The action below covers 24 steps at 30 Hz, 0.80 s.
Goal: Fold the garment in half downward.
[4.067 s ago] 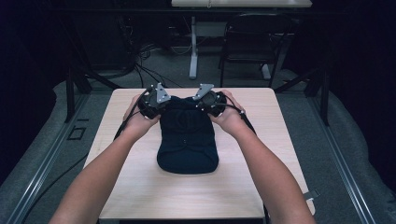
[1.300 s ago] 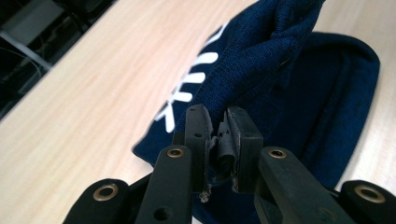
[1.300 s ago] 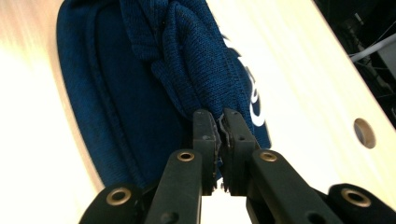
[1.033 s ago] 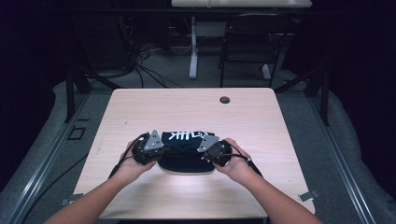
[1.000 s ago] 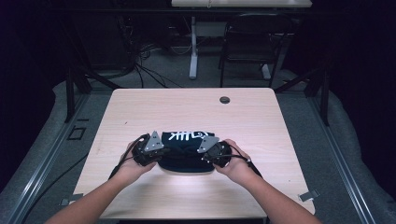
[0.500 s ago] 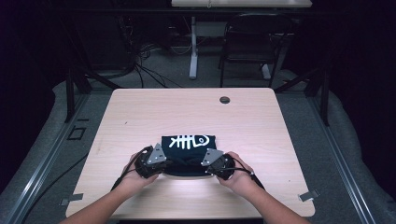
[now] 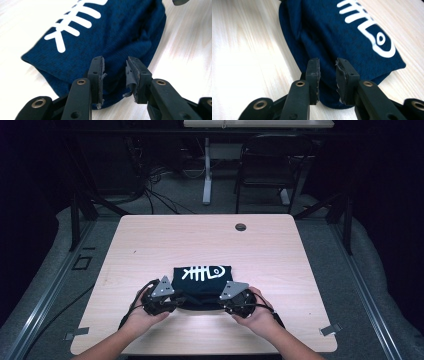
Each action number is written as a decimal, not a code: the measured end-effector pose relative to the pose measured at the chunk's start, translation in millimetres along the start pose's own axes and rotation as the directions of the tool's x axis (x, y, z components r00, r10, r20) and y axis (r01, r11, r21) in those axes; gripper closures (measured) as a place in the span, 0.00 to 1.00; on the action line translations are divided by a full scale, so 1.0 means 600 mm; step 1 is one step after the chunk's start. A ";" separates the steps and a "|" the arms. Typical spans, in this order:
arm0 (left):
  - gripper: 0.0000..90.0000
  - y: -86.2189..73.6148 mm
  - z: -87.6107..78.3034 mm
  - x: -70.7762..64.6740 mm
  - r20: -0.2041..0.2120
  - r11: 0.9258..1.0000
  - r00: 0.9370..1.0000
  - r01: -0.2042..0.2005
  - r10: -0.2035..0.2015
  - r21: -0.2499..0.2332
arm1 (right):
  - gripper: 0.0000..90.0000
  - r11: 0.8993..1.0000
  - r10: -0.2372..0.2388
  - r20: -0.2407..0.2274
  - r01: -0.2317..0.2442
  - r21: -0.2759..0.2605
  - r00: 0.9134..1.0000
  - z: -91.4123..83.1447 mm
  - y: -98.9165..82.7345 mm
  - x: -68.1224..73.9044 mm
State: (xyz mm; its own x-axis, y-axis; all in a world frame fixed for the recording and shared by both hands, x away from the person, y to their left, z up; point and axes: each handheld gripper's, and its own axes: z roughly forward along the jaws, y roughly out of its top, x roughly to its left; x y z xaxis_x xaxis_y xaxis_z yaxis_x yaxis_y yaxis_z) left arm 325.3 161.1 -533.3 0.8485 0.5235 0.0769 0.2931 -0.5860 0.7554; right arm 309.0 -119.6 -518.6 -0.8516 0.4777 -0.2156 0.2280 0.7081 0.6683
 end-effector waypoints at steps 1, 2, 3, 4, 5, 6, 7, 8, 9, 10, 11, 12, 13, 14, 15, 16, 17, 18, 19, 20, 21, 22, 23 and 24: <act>0.72 0.000 0.000 0.000 0.000 1.000 1.000 0.000 0.000 0.000 | 0.80 1.000 0.000 0.000 0.000 0.000 1.000 0.000 0.000 0.000; 0.71 0.002 -0.004 0.003 -0.004 1.000 1.000 -0.002 0.002 -0.002 | 0.79 1.000 0.002 0.009 -0.002 -0.013 1.000 -0.003 0.003 -0.003; 0.70 0.002 -0.004 0.005 -0.010 1.000 1.000 0.003 -0.003 -0.003 | 0.78 1.000 0.004 0.014 -0.003 -0.009 1.000 -0.004 0.003 -0.004; 0.69 0.001 -0.004 0.007 -0.012 1.000 1.000 0.007 -0.007 -0.002 | 0.76 1.000 0.010 0.019 -0.010 -0.010 1.000 -0.002 0.003 -0.006; 0.68 0.001 -0.003 0.008 -0.015 1.000 1.000 0.014 -0.014 -0.004 | 0.75 1.000 0.012 0.029 -0.012 -0.003 1.000 0.000 0.001 -0.008; 0.66 0.000 -0.002 0.009 -0.012 1.000 1.000 0.021 -0.021 -0.005 | 0.75 1.000 0.019 0.033 -0.019 0.001 0.999 0.004 0.000 -0.010; 0.66 -0.001 -0.001 0.008 -0.011 1.000 1.000 0.023 -0.023 -0.004 | 0.74 1.000 0.020 0.036 -0.020 0.006 0.999 0.007 -0.003 -0.012; 0.66 -0.001 -0.001 0.008 -0.011 1.000 1.000 0.023 -0.023 -0.004 | 0.74 1.000 0.020 0.036 -0.020 0.006 0.999 0.007 -0.003 -0.012; 0.66 -0.005 0.004 0.006 -0.008 1.000 1.000 0.018 -0.018 0.009 | 0.74 0.999 0.023 0.027 -0.023 0.029 0.999 0.014 -0.009 -0.012; 0.66 -0.008 0.007 0.004 -0.002 1.000 1.000 0.019 -0.019 0.020 | 0.75 0.999 0.021 0.025 -0.022 0.043 0.999 0.016 -0.011 -0.012; 0.66 -0.011 0.010 0.003 0.006 0.999 1.000 0.018 -0.018 0.027 | 0.76 0.998 0.028 0.017 -0.029 0.047 0.999 0.020 -0.014 -0.011; 0.67 -0.011 0.010 0.003 0.006 0.999 1.000 0.018 -0.018 0.027 | 0.77 0.998 0.040 0.008 -0.040 0.044 0.999 0.023 -0.018 -0.009; 0.68 -0.015 0.013 0.001 0.009 0.999 1.000 0.016 -0.016 0.033 | 0.79 0.998 0.038 0.005 -0.038 0.054 0.999 0.025 -0.021 -0.008; 0.68 -0.019 0.016 -0.001 0.015 0.999 1.000 0.011 -0.012 0.040 | 0.79 0.998 0.038 0.005 -0.038 0.054 0.999 0.025 -0.021 -0.008; 0.69 -0.023 0.019 -0.003 0.019 0.999 1.000 0.010 -0.011 0.052 | 0.81 0.997 0.029 0.003 -0.029 0.065 1.000 0.028 -0.027 -0.005; 0.70 -0.027 0.022 -0.004 0.022 0.998 1.000 0.010 -0.012 0.056 | 0.82 0.998 0.037 0.003 -0.037 0.057 0.999 0.030 -0.030 -0.003; 0.70 -0.032 0.025 -0.005 0.021 0.998 1.000 0.013 -0.015 0.061 | 0.82 0.997 0.038 0.001 -0.038 0.062 0.999 0.030 -0.031 -0.002; 0.71 -0.035 0.026 -0.004 0.020 0.998 1.000 0.016 -0.017 0.066 | 0.83 0.997 0.042 -0.001 -0.041 0.061 0.999 0.031 -0.034 -0.002; 0.71 -0.037 0.027 -0.004 0.015 0.997 1.000 0.020 -0.021 0.069 | 0.83 0.997 0.044 -0.003 -0.043 0.059 0.999 0.033 -0.037 -0.002; 0.71 -0.037 0.027 -0.004 0.015 0.997 1.000 0.020 -0.021 0.069 | 0.83 0.997 0.047 0.001 -0.047 0.061 0.999 0.034 -0.039 -0.003; 0.71 -0.039 0.029 -0.003 0.011 0.997 1.000 0.025 -0.025 0.071 | 0.83 0.997 0.047 0.001 -0.047 0.061 0.999 0.034 -0.039 -0.003; 0.71 -0.041 0.030 -0.001 0.006 0.997 1.000 0.028 -0.028 0.074 | 0.83 0.997 0.057 0.014 -0.057 0.054 0.998 0.037 -0.041 -0.005; 0.71 -0.043 0.033 0.001 -0.002 0.997 0.999 0.036 -0.036 0.071 | 0.83 0.997 0.063 0.017 -0.064 0.048 0.998 0.038 -0.042 -0.005; 0.71 -0.043 0.033 0.001 -0.002 0.997 0.999 0.036 -0.036 0.071 | 0.82 0.997 0.064 0.023 -0.065 0.050 0.998 0.038 -0.042 -0.007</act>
State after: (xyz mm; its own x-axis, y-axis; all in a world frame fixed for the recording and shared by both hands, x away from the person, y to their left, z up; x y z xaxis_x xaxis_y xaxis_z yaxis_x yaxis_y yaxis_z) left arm 326.8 164.5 -565.7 0.8368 0.5451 0.0510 0.3537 -0.6093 0.7096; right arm 317.7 -127.4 -551.0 -0.8244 0.5336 -0.1887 0.3061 0.7008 0.6443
